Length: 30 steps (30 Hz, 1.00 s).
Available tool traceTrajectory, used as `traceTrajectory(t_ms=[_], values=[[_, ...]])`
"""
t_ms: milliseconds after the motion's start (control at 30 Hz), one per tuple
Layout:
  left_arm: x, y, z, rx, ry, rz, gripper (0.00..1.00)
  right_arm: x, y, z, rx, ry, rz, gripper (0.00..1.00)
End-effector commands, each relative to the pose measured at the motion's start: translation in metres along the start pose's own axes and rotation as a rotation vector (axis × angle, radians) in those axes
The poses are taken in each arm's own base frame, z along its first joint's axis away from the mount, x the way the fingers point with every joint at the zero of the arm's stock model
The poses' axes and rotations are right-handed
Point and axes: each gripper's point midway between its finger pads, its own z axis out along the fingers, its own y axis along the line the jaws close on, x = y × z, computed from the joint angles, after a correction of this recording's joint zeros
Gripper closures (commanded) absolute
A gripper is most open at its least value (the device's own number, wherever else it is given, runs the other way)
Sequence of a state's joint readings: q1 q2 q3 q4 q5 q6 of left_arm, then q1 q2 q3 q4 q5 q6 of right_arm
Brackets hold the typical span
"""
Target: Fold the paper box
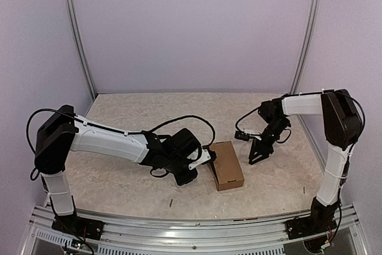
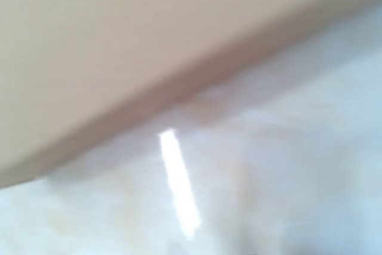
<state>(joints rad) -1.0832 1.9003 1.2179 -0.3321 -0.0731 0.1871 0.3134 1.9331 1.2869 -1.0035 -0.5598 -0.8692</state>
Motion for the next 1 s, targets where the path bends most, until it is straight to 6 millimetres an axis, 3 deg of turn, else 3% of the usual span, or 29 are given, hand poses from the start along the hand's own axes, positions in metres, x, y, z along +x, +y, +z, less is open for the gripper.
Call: traceTrajectory(t_ms=[0,100,233,467,667,733,833,967], values=[[0.003,0.035,0.01,0.048,-0.059,-0.033,0.86,-0.008,-0.047,-0.006,0.129,0.028,-0.01,0.64],[-0.007,0.059,0.017,0.042,-0.085,-0.039,0.87,-0.021,-0.062,-0.004,0.132,0.006,-0.008,0.66],[-0.022,0.074,0.033,0.059,-0.103,-0.018,0.87,-0.037,-0.065,0.004,0.115,-0.006,-0.028,0.66],[-0.051,0.077,0.062,0.1,-0.14,0.029,0.88,-0.064,-0.048,0.028,0.053,-0.016,-0.069,0.66],[-0.092,0.078,0.077,0.114,-0.2,0.128,0.89,-0.112,-0.021,0.053,0.006,-0.031,-0.173,0.67],[-0.098,0.08,0.081,0.106,-0.198,0.15,0.89,-0.123,-0.017,0.052,-0.032,-0.049,-0.168,0.67],[-0.088,0.081,0.086,0.093,-0.168,0.152,0.89,-0.121,-0.019,0.045,-0.023,-0.054,-0.157,0.68],[-0.058,0.091,0.077,0.039,-0.11,0.115,0.89,-0.101,-0.02,0.032,-0.01,-0.058,-0.109,0.67]])
